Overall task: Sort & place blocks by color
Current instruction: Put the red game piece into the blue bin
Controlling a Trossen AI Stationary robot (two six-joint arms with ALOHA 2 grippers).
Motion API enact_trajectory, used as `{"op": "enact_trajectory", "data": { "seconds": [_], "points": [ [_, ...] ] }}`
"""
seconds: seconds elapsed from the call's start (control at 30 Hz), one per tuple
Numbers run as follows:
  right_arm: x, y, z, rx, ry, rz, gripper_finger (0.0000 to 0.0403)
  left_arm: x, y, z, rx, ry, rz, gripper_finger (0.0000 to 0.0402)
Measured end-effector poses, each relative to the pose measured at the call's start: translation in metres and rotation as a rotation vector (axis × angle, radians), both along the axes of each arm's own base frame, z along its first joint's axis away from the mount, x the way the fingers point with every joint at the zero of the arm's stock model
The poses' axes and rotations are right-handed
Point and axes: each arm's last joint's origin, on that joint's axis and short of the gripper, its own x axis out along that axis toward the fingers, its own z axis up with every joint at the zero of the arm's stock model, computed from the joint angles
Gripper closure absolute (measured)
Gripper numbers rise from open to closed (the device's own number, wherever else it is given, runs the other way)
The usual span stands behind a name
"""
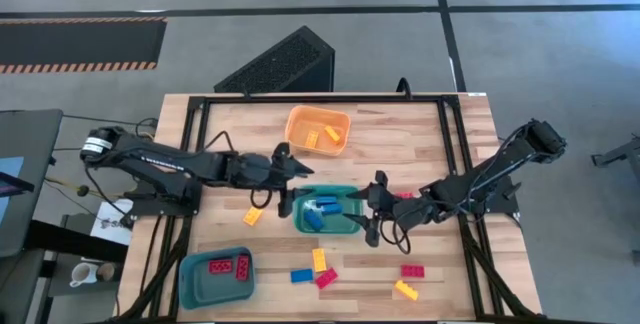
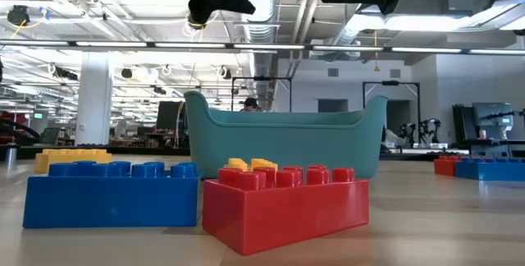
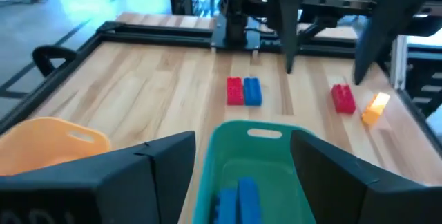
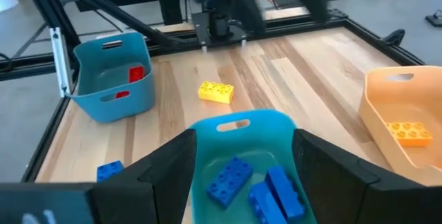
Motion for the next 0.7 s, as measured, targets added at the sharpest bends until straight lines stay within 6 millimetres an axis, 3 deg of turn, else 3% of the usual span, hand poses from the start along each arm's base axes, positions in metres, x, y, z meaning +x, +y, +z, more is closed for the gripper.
{"op": "enact_trajectory", "data": {
  "seconds": [0.2, 0.7],
  "points": [
    [0.000, 0.000, -0.001, -0.006, 0.011, 0.001, 0.0143, -0.006, -0.002, -0.021, -0.066, -0.110, -0.002, 0.0202],
    [0.000, -0.003, -0.002, 0.002, 0.018, -0.016, 0.0143, -0.005, -0.004, -0.015, -0.066, -0.197, -0.035, 0.0216]
  ]
}}
